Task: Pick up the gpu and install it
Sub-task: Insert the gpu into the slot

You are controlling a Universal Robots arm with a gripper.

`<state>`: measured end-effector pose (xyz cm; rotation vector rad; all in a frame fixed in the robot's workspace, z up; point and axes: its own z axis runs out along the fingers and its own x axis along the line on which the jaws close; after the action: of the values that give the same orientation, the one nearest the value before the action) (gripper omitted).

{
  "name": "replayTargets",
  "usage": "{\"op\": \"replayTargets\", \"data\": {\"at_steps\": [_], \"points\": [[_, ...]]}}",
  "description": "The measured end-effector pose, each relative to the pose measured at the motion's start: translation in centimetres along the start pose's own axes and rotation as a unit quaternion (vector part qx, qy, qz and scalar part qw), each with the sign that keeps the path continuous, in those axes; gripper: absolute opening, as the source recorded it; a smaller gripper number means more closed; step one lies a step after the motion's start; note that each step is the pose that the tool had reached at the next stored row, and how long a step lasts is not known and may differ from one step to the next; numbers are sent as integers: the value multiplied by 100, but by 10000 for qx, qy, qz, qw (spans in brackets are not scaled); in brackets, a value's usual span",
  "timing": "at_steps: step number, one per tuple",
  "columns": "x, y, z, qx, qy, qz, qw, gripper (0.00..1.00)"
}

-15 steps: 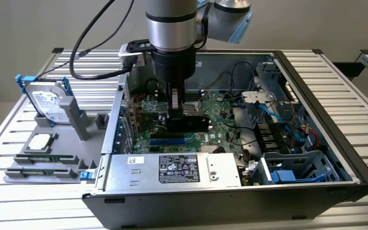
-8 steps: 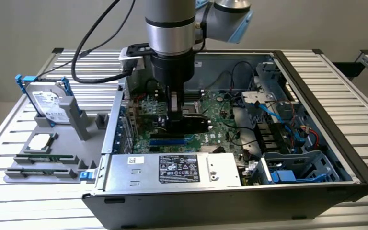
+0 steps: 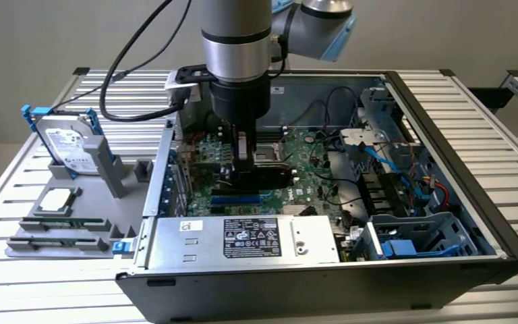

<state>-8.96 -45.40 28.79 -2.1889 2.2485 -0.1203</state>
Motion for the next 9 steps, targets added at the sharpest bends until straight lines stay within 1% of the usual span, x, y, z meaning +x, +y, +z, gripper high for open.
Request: {"op": "replayTargets", "data": {"at_steps": [9], "points": [[-1, 40, 35, -1, -30, -5, 10000, 27]]}}
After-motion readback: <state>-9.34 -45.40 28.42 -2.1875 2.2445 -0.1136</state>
